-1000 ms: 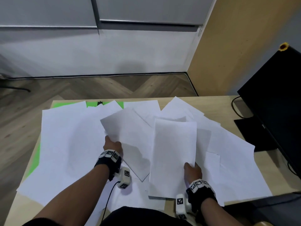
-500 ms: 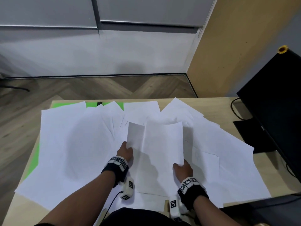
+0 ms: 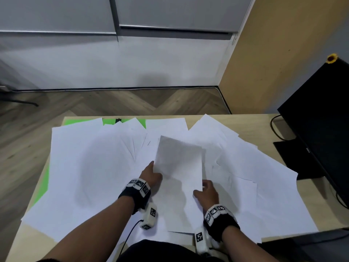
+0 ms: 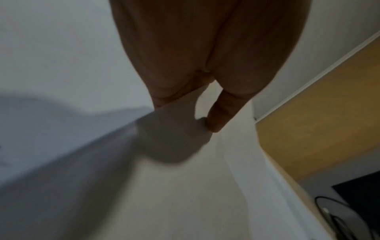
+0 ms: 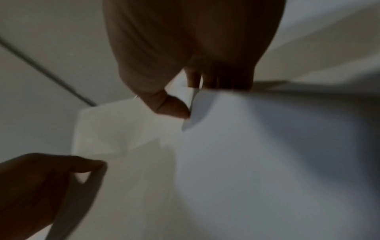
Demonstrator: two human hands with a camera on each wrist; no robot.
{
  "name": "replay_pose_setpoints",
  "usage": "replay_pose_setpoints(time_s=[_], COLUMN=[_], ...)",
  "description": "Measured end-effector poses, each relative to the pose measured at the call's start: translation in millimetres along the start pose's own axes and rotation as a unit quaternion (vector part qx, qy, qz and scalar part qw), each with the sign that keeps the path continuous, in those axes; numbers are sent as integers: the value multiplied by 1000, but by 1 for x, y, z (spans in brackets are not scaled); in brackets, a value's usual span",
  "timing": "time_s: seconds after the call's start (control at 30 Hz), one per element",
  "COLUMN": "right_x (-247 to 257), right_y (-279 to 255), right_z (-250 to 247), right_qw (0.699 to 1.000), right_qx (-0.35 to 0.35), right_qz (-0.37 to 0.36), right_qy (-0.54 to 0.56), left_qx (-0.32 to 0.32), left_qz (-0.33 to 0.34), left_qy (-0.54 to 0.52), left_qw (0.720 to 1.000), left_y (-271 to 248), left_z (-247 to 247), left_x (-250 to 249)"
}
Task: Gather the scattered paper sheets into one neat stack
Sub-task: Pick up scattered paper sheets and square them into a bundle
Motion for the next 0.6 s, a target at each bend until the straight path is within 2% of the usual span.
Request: replay_pose_setpoints(time_s=[0.07,0.2,0.27,0.37,0.5,0.6], right_x=[1,12,21,39,82,105], right_y=[8,11,9,-3,-29,-36], right_z=[-7,-22,-23,-22,-41,-51], right_qw=[997,979,978,953,934,909], right_qx=[-18,35,57,56,5,-25], right_qz=[12,47,36,24,-81,-146], right_qy=[69,194,199,297,348,391], left_qx=[-21,-42,-33,-44,-94,-137], left_qz=[18,48,57,75,113,146], left_qy=[-47,-166,-162,-148,-190,-225], left_qw=[998,984,985,985,971,954], left_y=[8,13,11,9,13,20], left_z=[-1,0,-1,-4,-16,-34], left_x=[0,-28,-46,-66,-102,-123])
Point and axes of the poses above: each hand's wrist, its own y-axis towards the middle knuckle, its own z-axis out of the palm, x = y × z, the point moved 1 cm from there along y, towards the middle knuckle, and after that the axes turned 15 degrees about z, right-handed, at the moved point
